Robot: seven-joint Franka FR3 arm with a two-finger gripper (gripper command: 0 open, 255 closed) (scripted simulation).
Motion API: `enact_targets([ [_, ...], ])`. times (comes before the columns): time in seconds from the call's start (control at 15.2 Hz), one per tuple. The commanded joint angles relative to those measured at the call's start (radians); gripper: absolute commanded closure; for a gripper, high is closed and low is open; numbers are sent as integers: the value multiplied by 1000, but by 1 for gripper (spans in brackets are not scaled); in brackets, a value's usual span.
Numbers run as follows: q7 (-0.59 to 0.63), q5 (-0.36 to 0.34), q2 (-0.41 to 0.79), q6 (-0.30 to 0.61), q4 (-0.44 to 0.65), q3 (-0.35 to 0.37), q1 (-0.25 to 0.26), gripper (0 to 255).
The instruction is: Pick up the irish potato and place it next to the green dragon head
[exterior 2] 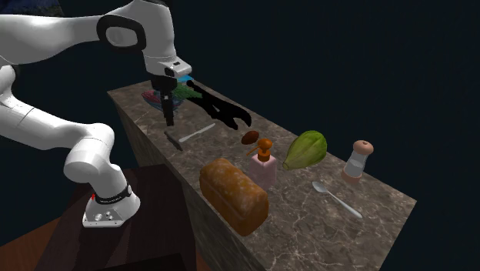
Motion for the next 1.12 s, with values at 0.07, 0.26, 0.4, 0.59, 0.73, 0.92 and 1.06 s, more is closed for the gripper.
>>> enact_targets([
  [0.07,6,6,26,29,-3,7,4,0],
  [0.26,24,21,111,115,-5,28,17,0],
  [0.4,35,29,172,170,1,42,25,0],
  [0.59,51,39,269,248,19,63,37,0],
  [0.73,62,43,337,296,38,76,44,0],
  [0.92,79,47,441,362,76,95,53,0],
  [1.06,90,46,513,402,108,107,59,0],
])
